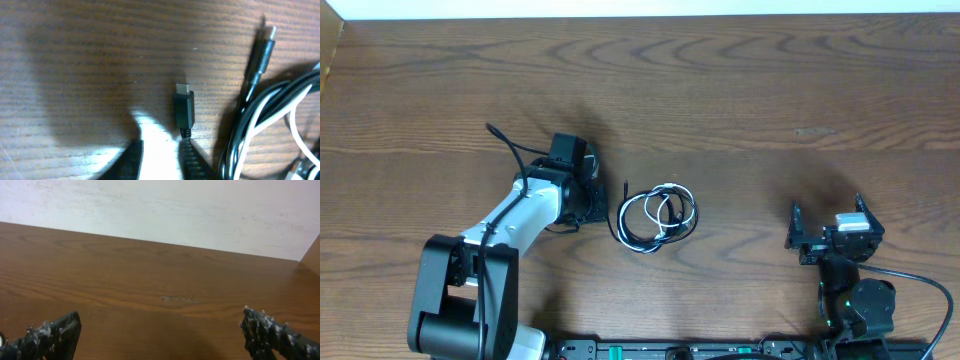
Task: Untangle cables
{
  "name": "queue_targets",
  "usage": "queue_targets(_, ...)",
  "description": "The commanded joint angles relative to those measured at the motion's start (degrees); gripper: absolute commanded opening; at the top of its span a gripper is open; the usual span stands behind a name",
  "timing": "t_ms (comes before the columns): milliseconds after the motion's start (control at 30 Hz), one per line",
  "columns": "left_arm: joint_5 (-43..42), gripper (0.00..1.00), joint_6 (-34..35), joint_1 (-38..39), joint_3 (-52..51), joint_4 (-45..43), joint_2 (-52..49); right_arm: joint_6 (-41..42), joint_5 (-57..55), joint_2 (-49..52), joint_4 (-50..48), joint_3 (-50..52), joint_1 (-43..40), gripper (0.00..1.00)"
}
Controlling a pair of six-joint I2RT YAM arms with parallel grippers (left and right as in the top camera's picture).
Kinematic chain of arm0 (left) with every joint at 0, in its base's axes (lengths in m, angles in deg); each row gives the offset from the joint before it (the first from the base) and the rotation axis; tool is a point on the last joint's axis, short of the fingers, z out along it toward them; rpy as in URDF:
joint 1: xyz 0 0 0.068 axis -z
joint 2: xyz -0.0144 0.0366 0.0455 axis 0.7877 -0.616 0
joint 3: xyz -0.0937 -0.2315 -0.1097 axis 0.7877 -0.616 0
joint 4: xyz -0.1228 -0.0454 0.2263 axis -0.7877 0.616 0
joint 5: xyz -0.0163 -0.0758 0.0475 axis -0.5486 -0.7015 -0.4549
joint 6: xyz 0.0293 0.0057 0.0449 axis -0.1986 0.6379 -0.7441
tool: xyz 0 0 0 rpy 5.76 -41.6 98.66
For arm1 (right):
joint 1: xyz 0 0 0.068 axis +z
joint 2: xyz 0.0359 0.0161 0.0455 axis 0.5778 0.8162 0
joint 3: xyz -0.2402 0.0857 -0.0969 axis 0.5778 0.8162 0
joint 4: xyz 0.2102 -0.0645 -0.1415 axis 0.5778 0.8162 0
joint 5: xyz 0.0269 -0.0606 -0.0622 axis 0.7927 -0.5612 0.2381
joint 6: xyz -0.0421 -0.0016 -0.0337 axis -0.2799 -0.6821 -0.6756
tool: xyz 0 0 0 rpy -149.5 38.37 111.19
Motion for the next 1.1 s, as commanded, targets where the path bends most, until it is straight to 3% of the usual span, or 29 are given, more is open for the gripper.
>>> queue_targets(0,0.59,0.59,0.04,-0.07,-0.68,0.17,-0.66,-0.63,-0.04,-0.09,0.22,0.04,0.39,0.99)
queue_targets(133,0.59,0.72,0.04,-0.07,-0.68,0.15,-0.66,-0.61,-0.04,-0.09,0.22,0.04,0.39,0.99)
queue_targets(267,0.61,0.76,0.04,-0.07,-0.68,0.13,-0.66,-0.63,-0.04,-0.09,0.22,0.04,0.39,0.99)
queue_targets(1067,0.61,0.77,0.04,-0.07,-0.68,0.13,-0.66,-0.61,-0.07,-0.09,0.22,0.04,0.39,0.99)
